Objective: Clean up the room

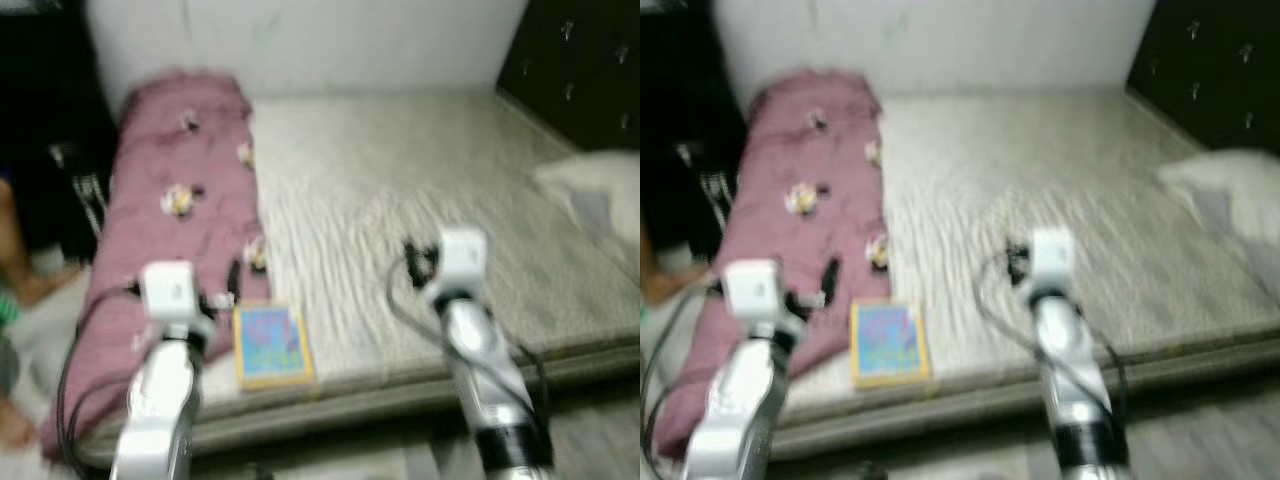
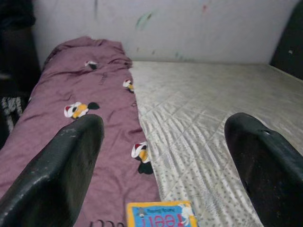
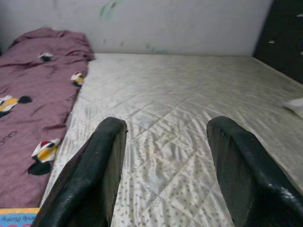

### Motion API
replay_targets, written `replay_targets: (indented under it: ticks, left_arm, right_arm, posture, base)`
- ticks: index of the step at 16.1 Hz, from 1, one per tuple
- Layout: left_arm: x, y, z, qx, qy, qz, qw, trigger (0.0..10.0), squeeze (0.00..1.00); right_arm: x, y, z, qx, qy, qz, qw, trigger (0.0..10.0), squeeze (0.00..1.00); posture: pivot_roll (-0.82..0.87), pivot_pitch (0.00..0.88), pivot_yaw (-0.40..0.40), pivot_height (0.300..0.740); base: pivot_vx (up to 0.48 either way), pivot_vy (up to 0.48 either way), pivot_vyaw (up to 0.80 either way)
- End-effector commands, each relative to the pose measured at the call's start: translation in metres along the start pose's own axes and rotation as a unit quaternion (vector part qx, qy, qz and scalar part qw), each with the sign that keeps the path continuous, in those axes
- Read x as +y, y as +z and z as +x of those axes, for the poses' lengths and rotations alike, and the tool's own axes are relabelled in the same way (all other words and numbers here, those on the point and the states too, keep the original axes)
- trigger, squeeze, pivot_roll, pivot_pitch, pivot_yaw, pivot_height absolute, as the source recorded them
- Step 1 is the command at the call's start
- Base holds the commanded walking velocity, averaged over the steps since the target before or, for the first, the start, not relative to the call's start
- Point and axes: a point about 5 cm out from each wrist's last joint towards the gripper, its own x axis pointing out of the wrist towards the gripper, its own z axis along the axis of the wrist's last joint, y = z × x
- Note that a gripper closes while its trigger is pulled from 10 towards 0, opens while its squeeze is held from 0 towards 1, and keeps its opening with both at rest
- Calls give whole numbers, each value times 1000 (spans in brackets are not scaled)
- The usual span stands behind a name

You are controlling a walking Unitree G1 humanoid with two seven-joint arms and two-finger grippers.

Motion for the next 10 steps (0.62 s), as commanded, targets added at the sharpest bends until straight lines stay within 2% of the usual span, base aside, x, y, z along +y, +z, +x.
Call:
replay_targets:
  ticks: [1,2,6,10]
  left_arm:
    - [6,3,0,-6,12,12,1000,10000,0]
    - [7,3,0,-7,13,13,1000,10000,0]
    - [8,5,0,-16,24,28,999,10000,0]
    - [9,6,0,-15,23,28,999,10000,0]
  right_arm:
    - [4,7,3,-12,4,2,1000,10000,0]
    - [5,7,2,-12,5,2,1000,10000,0]
    - [5,7,2,-10,5,3,1000,10000,0]
    - [5,5,0,-6,5,2,1000,10000,0]
  posture:
    - [-32,0,-28,740]
    - [-32,5,-26,740]
    - [-32,8,-24,740]
    - [-32,13,-32,740]
  base:
    - [0,480,0]
    - [0,454,0]
    - [0,0,0]
    - [0,0,-728]
